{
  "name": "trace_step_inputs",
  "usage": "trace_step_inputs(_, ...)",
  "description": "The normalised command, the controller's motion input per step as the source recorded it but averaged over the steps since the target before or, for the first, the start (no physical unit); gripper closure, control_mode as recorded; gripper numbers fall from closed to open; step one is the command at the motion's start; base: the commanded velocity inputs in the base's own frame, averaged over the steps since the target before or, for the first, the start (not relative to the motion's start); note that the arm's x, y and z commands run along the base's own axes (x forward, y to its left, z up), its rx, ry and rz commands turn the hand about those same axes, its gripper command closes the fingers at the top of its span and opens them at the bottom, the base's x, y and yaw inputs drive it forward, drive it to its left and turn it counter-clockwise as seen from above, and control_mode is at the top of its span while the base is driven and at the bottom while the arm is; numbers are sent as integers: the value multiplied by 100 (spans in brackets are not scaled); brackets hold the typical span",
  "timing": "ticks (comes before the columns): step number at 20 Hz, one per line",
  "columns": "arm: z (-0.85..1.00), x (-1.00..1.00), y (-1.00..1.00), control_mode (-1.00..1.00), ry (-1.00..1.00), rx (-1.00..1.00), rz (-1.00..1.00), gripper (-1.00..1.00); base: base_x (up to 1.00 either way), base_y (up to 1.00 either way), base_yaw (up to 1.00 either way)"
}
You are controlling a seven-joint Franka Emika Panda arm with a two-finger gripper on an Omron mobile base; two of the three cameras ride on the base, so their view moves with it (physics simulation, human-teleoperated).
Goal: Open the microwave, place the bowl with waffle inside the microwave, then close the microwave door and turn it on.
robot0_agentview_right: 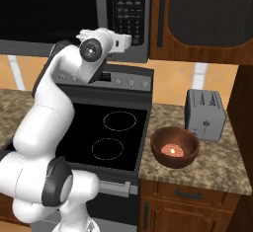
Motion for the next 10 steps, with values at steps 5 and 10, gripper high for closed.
trace_step_inputs(5, -3, 83, 88, -100, 8, 0, 9, 100, 0, 0, 0)
trace_step_inputs(10, 7, 28, 100, -100, 34, 0, 17, 100, 0, 0, 0)
